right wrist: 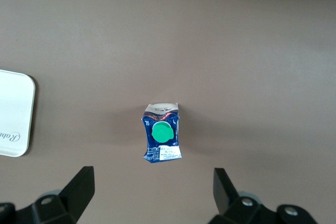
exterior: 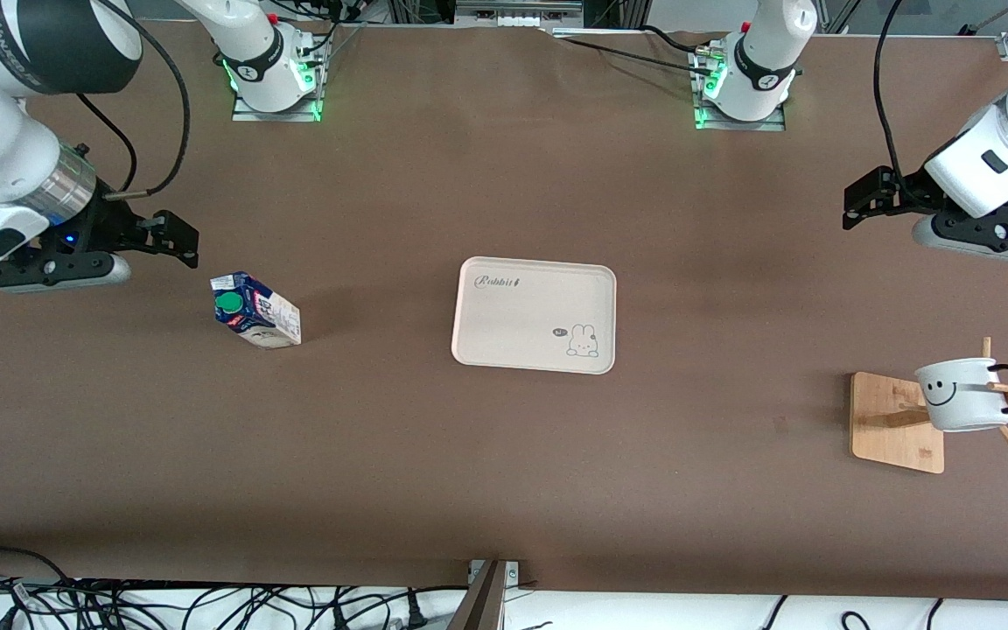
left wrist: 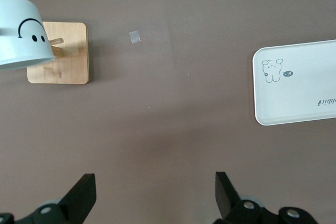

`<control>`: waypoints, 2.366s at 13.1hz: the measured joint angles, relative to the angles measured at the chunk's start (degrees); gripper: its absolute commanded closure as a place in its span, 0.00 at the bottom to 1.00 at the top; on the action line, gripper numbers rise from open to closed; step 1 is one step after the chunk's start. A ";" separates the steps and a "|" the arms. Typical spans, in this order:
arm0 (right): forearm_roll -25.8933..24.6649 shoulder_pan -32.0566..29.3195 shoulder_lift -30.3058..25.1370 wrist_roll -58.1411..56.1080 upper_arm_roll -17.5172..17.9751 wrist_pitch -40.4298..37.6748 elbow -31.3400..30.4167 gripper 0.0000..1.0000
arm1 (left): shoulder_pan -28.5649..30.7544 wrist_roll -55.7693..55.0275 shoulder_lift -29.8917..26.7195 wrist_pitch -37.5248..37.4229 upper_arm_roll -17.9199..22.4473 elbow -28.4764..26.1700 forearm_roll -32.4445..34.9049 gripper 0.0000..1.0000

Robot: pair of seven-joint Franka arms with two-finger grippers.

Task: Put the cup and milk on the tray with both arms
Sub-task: 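Reach the right gripper down to the blue milk carton, then close the right gripper on the milk carton and lift it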

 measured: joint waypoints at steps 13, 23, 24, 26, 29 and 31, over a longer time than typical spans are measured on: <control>0.08 -0.06 6.92 0.08 -0.28 12.46 -10.91 0.00 | 0.00 0.01 0.03 0.00 0.00 0.03 0.00 0.00; 0.13 -0.06 8.17 0.22 -0.35 19.20 -17.53 0.46 | 0.00 0.03 0.04 0.00 -0.02 0.04 0.00 0.00; 0.13 -0.06 8.18 0.25 -0.35 19.21 -17.57 0.48 | 0.00 0.03 0.04 0.00 -0.03 0.04 0.00 0.00; 0.44 -0.06 8.16 0.34 -0.35 19.21 -17.57 0.51 | 0.00 0.03 0.04 0.00 -0.02 0.04 0.00 0.00; 0.75 -0.02 8.03 0.47 0.20 18.49 -16.66 0.51 | 0.00 0.03 0.04 0.00 -0.03 0.04 0.00 0.00; 0.88 0.05 7.87 2.11 2.21 14.72 -13.27 0.50 | 0.00 0.03 0.04 0.00 -0.03 0.04 0.00 0.00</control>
